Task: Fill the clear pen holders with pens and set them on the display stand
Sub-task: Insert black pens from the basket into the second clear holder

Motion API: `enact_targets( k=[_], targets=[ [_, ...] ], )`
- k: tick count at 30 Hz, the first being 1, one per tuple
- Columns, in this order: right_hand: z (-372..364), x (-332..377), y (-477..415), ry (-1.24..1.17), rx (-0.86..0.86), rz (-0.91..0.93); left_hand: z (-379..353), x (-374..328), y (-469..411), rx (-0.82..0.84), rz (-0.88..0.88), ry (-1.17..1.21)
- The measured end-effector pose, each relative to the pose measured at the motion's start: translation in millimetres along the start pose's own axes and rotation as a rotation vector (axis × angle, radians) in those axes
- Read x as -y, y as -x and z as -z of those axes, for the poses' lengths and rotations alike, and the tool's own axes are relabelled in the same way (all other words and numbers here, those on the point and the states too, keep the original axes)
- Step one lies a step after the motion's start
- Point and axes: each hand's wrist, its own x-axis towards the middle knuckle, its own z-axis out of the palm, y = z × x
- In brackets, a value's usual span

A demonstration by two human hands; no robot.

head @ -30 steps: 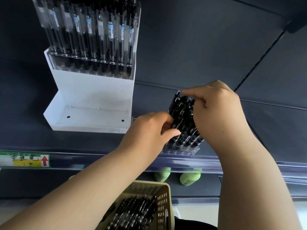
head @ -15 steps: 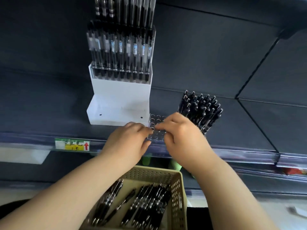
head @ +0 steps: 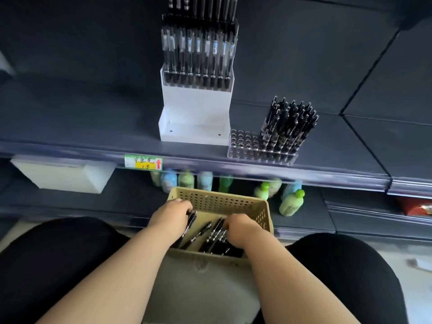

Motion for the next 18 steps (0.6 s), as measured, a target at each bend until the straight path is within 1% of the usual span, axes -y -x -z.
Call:
enact_targets(
  k=[7, 12, 16, 18],
  targets=[
    [-42, 11, -23, -0.108, 0.083, -0.106, -18, 8, -16, 0.060, 0.062, 0.048],
    [-48, 10, -44, -0.274, 0.010, -0.163, -36, 3, -38, 0.142, 0.066, 0.044],
    [-53, 14, -63, -0.507, -0.081, -0.251, -62, -10, -52, 0.230, 0.133, 0.098],
    [-59, 15, -74, -0.574, -0.076, -0.299, -78, -16, -58, 0.245, 0.126, 0.114]
  ],
)
